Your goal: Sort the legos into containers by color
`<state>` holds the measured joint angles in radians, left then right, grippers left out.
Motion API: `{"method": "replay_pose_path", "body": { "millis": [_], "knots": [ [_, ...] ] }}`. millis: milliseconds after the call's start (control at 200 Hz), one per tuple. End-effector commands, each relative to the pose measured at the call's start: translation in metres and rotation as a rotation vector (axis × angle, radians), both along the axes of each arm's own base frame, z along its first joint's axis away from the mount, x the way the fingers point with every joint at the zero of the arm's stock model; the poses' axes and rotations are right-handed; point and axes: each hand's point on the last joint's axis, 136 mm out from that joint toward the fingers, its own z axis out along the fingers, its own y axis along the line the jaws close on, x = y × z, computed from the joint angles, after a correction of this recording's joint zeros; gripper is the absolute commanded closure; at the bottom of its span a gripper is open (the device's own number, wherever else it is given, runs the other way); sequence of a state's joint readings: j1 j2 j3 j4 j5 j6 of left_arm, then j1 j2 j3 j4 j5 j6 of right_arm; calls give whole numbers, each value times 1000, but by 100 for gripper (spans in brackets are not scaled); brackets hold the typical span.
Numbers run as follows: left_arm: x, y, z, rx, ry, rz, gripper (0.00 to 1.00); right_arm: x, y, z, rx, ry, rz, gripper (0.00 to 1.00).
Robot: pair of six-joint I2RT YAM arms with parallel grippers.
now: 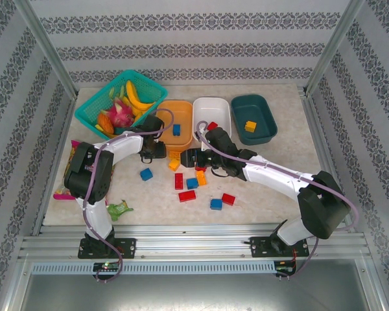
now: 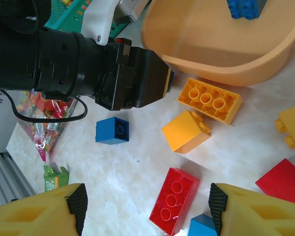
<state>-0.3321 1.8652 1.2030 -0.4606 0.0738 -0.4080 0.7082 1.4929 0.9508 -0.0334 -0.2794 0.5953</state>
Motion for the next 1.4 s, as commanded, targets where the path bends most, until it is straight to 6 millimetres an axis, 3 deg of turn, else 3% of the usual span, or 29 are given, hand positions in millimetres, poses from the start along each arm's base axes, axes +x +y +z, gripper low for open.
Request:
{"method": "replay_pose_path", "body": {
  "millis": [0, 155, 335, 440, 610, 764, 914, 1179, 1394],
  "knots": [
    [-4, 13, 4, 48, -26, 33, 63, 7, 3, 21, 43, -30, 3, 32],
    [-22, 23, 17, 64, -24, 55, 64, 9, 0, 33, 51, -46, -8, 32],
    [-41, 29, 61, 48, -47, 64, 65, 16, -12, 66, 91, -108, -62, 32],
    [-33, 19, 93, 11, -74, 36, 65, 24, -22, 78, 111, -131, -109, 32],
    [-1, -7, 109, 9, -55, -20, 65, 47, -33, 88, 125, -143, -176, 32],
    [28, -20, 94, 43, 6, -31, 65, 70, -46, 90, 132, -101, -244, 32],
    [49, -29, 72, 72, 47, -40, 64, 78, -52, 90, 125, -81, -267, 32],
    [58, -28, 28, 146, 138, -28, 62, 70, -56, 73, 108, -27, -276, 32],
    [61, -32, 17, 147, 163, -25, 48, 53, -72, 40, 3, 63, -299, 32]
  ]
}}
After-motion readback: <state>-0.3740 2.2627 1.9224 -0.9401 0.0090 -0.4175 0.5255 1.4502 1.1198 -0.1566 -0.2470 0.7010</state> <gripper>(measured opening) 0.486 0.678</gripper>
